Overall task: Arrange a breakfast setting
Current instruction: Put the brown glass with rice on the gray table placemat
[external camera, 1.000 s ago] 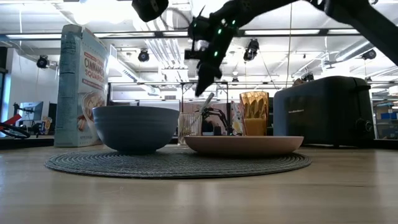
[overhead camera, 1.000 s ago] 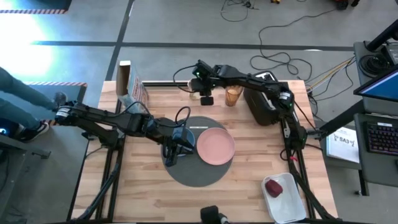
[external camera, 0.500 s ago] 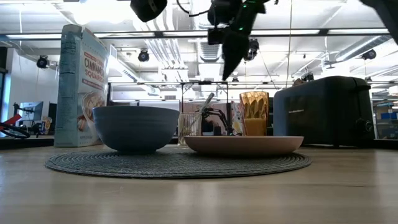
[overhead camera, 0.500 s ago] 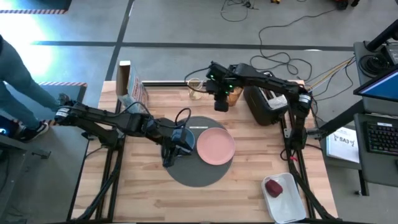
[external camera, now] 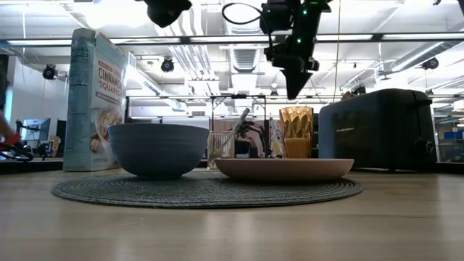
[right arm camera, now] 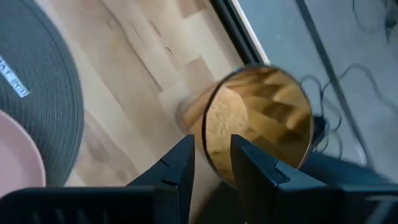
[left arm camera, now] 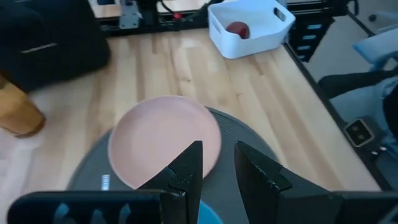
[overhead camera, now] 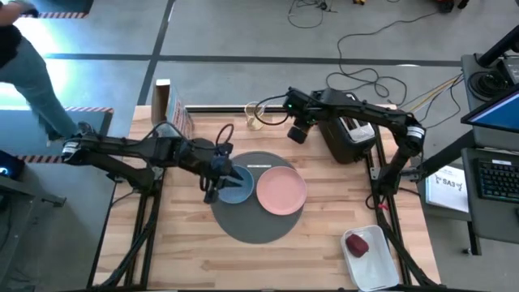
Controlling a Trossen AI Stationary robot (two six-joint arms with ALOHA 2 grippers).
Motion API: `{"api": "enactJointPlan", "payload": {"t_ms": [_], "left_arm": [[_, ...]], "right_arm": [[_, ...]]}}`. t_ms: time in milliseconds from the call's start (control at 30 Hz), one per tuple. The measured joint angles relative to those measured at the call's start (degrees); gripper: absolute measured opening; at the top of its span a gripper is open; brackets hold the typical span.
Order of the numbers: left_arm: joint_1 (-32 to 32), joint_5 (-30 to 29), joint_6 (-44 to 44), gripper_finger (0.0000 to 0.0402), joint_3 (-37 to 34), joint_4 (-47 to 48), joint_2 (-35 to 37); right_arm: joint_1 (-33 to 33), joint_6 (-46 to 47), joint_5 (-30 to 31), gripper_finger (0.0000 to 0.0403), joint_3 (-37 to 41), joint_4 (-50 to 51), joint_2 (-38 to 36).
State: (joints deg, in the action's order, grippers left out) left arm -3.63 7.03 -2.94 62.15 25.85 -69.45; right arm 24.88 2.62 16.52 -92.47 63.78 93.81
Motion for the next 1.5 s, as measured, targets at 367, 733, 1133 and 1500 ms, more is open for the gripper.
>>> {"api": "enactJointPlan", "payload": {"t_ms": [367, 733, 1133, 1500], "left_arm": [[5.26, 5.3, 0.96, 0.0076, 0.7, -5.43, 0.31], [1.34, 9.73, 0.53, 0.0076, 0.58, -12.7, -4.78], [1.63, 13.13, -6.06, 0.0076, 1.02, -2.96, -0.24], [1.84, 13.1, -8.31, 0.0076, -2.57, 0.09, 5.09]], "right_arm": [[1.08, -3.65, 0.03, 0.0111, 0.18, 0.26, 0.86], [1.42, -13.92, -0.16, 0.0141, 0.18, 0.49, 0.92], [1.43, -22.75, -2.12, 0.0139, 0.18, 0.52, 0.97], [1.8, -22.13, -4.46, 0.0138, 0.18, 0.42, 0.97]]}}
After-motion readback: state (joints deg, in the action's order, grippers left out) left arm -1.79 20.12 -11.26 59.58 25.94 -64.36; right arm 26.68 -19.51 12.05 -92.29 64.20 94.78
